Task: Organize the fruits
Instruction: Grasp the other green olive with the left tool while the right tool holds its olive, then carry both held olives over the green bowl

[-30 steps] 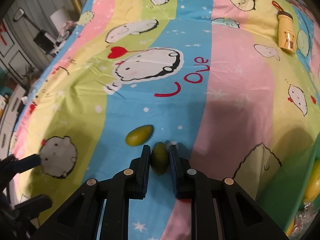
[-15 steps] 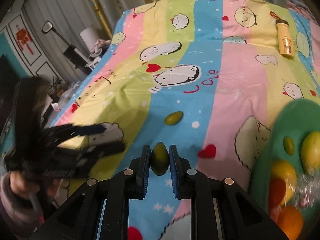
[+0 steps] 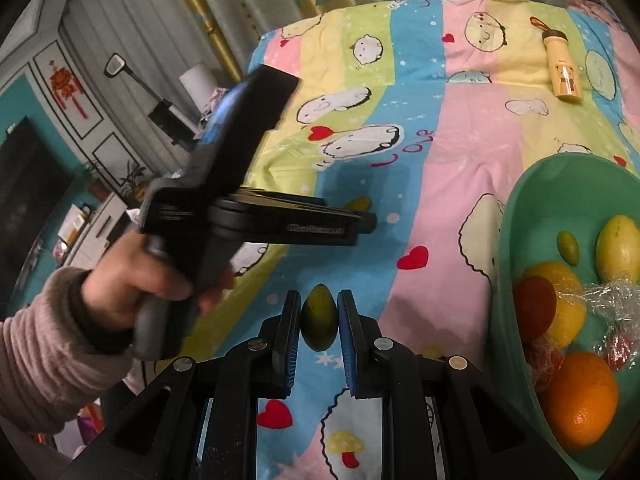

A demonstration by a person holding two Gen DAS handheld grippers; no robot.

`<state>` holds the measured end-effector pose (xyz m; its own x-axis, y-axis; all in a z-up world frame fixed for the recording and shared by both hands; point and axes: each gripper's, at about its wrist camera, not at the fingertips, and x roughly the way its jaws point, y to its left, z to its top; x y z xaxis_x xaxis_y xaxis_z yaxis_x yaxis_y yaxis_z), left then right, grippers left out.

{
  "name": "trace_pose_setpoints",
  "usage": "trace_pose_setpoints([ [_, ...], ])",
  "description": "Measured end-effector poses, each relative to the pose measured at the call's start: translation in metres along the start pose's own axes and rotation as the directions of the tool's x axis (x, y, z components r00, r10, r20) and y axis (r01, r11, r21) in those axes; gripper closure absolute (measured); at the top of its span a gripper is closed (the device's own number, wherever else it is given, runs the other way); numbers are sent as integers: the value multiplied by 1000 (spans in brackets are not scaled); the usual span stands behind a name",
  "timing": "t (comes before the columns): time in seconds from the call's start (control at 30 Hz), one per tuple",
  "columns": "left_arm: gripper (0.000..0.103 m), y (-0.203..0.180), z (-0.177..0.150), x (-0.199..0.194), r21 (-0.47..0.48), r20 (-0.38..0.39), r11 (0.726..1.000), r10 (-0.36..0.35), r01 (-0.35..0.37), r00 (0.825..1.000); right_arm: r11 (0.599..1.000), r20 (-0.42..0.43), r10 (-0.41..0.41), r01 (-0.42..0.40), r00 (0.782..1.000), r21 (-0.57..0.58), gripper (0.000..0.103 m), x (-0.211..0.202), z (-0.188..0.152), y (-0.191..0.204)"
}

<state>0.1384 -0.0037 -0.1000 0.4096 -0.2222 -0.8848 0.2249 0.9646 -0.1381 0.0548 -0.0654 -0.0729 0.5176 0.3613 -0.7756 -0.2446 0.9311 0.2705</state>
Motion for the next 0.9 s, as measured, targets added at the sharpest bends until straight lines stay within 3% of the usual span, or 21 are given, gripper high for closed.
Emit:
trace_pose_setpoints([
  [0.13,61,-1,3,2,9,23,1000,23,-23,999,1000,25,27,-27,999,10,83,-6,0,-4],
  [0.2,79,-2,2,1,22,31,999,34,-35,999,1000,33,28,-28,999,6,83,-8,-1,-4],
  [0.23,83,-3,2,2,28,34,999,45,-46,998,1000,37,30,-30,999,6,83,-8,-1,-5],
  [0.57,83,-11,-2,-8,33,56,999,33,-35,998,999,54,28,-29,998,18,83,-14,-2,-10],
  [0.9,83,-35,-12,-60,73,137,997,5,-15,991,1000,67,23,-23,997,1,83,-20,-2,-1],
])
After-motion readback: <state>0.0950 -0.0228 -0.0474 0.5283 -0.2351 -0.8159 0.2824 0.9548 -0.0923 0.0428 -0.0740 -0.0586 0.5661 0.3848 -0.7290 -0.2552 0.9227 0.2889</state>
